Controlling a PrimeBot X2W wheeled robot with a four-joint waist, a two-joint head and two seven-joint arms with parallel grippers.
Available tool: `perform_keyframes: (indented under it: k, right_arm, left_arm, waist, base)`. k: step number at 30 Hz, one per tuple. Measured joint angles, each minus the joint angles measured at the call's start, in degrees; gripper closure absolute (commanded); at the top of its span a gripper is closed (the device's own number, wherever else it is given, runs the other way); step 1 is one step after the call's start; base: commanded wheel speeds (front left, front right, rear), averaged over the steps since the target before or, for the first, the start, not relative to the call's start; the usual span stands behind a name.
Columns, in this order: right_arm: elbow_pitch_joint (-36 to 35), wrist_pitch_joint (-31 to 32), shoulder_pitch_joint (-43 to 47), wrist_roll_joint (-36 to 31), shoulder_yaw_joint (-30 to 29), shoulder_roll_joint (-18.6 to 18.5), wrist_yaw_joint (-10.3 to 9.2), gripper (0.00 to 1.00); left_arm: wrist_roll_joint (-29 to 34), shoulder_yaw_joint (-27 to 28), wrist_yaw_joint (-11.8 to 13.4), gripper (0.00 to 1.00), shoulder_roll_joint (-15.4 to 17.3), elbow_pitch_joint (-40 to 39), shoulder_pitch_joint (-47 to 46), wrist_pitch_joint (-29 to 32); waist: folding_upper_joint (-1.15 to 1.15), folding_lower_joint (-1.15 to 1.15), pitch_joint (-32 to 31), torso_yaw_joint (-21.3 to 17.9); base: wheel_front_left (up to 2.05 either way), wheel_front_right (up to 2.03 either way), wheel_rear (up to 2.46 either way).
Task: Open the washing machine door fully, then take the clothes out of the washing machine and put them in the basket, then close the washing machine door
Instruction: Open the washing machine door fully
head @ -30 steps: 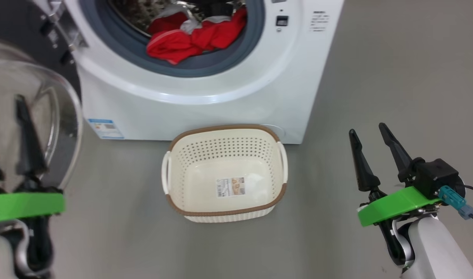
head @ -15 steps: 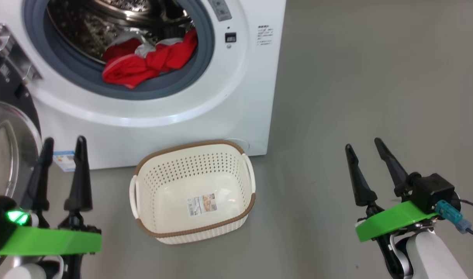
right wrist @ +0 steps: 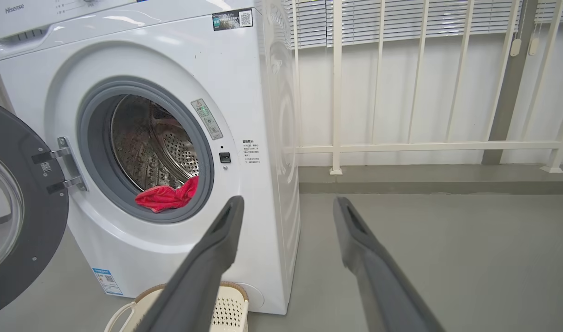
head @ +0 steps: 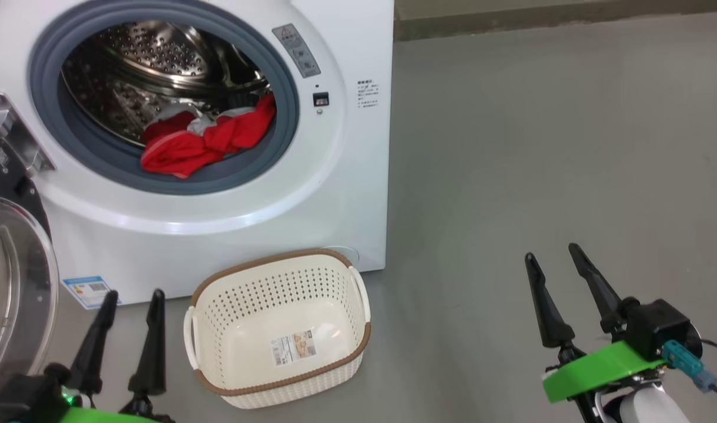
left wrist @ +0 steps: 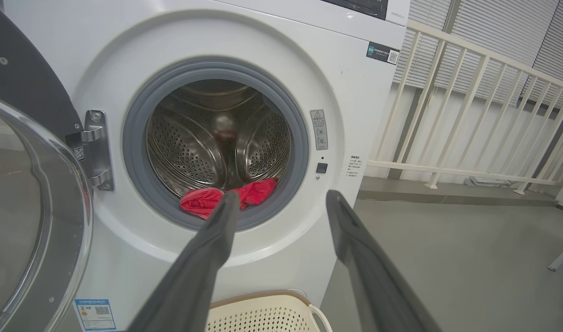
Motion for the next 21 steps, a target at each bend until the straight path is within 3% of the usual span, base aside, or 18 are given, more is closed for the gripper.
perform_keyframes:
  k: [21]
  right_arm:
    - [-3.80, 0.00, 6.93, -1.66, -2.10, 0.21, 0.00, 0.00]
  left_arm:
    - [3.38, -1.30, 2.03, 0.00, -0.30, 0.98, 8.69, -1.21]
  waist:
    - [0.00, 0.00, -4.20, -0.42]
  base:
    - [0.00, 0.00, 0.00]
